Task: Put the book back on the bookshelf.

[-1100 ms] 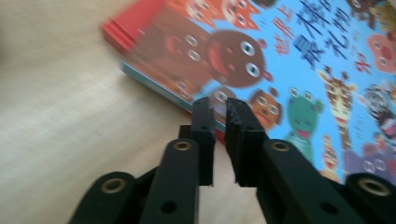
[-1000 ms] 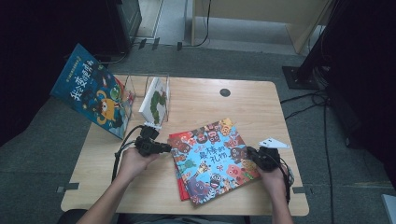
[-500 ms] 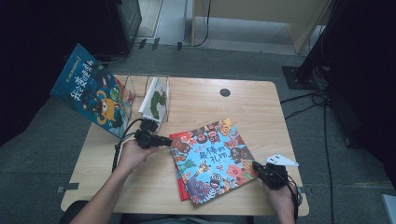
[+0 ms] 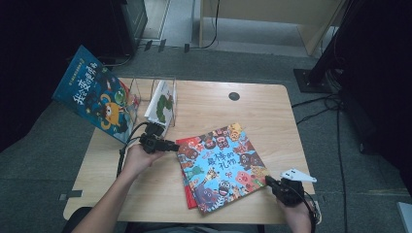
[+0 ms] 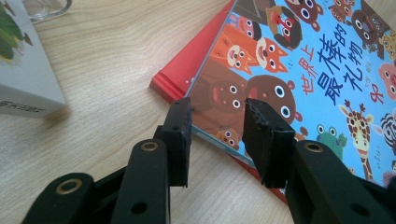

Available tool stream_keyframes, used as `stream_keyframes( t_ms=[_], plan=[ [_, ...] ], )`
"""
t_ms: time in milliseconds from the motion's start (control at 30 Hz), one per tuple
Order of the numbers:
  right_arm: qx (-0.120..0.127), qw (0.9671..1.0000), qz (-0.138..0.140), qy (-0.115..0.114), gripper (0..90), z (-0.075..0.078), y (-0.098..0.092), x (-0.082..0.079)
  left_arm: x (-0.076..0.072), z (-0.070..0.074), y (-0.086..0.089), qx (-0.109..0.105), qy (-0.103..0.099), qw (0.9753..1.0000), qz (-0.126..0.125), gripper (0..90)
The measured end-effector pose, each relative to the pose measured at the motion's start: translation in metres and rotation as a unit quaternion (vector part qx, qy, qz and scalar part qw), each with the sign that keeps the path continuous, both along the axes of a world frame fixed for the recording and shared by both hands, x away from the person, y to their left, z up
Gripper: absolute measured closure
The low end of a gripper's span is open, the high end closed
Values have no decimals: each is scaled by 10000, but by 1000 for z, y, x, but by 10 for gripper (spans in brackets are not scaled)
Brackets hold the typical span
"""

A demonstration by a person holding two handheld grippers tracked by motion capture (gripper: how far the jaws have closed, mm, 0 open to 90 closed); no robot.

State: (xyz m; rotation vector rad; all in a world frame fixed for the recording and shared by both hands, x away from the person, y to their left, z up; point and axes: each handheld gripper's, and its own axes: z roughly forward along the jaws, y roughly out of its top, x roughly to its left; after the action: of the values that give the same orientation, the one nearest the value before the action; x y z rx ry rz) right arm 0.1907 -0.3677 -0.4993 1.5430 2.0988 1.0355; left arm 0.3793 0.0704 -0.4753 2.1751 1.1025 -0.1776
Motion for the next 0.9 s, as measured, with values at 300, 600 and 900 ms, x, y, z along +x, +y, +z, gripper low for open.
stream_keyframes(
  t_ms=[300, 600, 900],
  plan=[
    [-192, 9995, 123, 210, 900, -2, 0, -8, 1, 0, 1, -48, -29, 10000, -4, 543],
    [-224, 9997, 15, 130, 900, -4, -5, 6, 0, -4, -2, -19, -8, 10000, 11, 488],
    [-204, 9998, 13, 30, 900, -5, -4, 33, -6, -9, -5, 130, 105, 9998, -103, 476]
  ],
)
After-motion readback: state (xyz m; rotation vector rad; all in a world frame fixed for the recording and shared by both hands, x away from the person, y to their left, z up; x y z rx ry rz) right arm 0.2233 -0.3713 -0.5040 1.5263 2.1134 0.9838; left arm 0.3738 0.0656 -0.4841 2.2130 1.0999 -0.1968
